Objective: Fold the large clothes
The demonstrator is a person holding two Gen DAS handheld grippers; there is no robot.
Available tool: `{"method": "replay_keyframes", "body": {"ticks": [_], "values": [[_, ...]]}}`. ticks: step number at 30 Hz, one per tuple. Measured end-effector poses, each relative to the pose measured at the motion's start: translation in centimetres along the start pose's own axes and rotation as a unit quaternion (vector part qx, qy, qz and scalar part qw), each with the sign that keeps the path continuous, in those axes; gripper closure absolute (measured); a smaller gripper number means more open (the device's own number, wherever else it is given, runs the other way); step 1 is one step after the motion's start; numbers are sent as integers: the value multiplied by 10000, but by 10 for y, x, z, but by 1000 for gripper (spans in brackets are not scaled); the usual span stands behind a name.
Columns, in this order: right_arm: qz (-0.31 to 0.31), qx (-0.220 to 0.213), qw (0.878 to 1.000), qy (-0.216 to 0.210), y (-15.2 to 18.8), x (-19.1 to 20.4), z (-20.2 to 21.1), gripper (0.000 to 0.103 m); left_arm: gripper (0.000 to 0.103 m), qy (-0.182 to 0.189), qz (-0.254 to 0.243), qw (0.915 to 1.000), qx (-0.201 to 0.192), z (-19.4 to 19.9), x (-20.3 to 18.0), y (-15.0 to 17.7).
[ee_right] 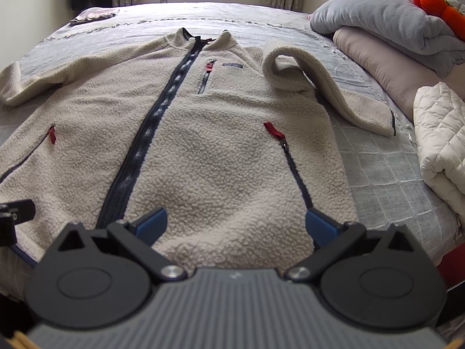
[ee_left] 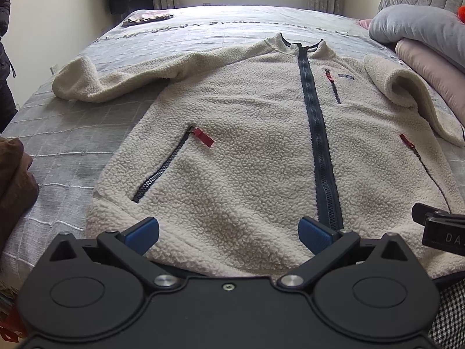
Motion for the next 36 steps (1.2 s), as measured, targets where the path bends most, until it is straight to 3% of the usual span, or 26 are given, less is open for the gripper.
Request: {"method": "replay_keyframes", "body": {"ticks": [36], "values": [[20,6,10000,-5,1,3,1,0,0,-4,-37,10000,11,1,-5,1]]}}
Point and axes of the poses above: each gripper's, at about its wrist camera, not at the fingertips, and z roughly against the way its jaws point, x to its left, y to its underside, the point moved 8 cm from there along -z, roughly the way its jaws point, and after that the axes turned 12 degrees about -z, right-handed, at the moved point
